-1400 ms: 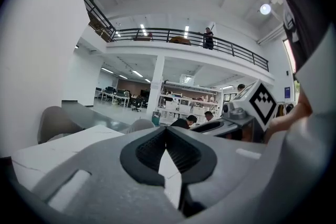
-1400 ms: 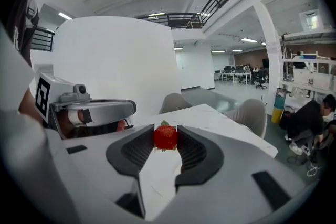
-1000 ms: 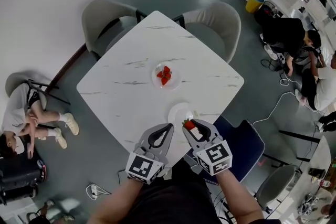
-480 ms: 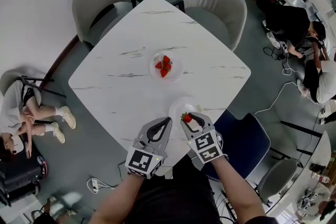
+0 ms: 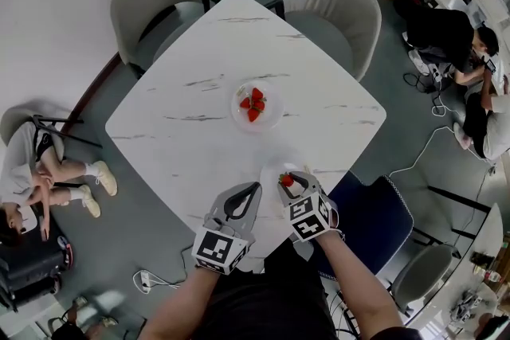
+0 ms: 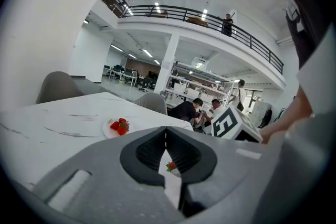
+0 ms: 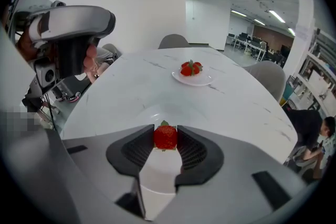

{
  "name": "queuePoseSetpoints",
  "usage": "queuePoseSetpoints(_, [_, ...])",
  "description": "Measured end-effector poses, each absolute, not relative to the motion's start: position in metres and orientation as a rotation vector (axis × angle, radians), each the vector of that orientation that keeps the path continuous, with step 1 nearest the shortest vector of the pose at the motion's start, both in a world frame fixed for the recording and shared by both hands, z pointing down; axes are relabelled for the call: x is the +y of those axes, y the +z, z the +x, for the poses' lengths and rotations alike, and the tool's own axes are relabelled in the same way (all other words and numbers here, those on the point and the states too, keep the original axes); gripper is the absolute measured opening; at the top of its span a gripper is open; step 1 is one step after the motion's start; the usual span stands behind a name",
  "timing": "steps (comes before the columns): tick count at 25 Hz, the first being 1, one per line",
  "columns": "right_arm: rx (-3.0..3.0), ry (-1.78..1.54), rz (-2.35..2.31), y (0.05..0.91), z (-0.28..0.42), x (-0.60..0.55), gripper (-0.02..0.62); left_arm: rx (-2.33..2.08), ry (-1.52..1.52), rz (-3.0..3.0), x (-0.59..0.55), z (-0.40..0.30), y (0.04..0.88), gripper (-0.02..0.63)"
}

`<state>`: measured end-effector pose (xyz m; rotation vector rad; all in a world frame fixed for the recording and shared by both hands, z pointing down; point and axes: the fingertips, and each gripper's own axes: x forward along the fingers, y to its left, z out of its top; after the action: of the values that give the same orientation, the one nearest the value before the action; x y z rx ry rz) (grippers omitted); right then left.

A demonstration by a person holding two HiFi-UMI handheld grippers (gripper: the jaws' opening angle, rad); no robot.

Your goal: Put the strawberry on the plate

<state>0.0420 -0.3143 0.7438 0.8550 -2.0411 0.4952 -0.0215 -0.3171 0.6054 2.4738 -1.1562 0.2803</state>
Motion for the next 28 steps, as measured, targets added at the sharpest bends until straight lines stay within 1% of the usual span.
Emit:
queuePoseSetpoints(17, [-1.965, 0.492, 0.79, 0.764, 0.041, -0.313, 0.14, -1.166, 0.293, 2.461, -0.316, -0.025, 0.611, 0.009])
queuePoseSetpoints(28, [-2.038, 0.561, 0.828, 0.736, 0.044, -0.311, 0.16, -1.143, 0.301, 2.48, -0.312, -0.02, 0.607, 0.009])
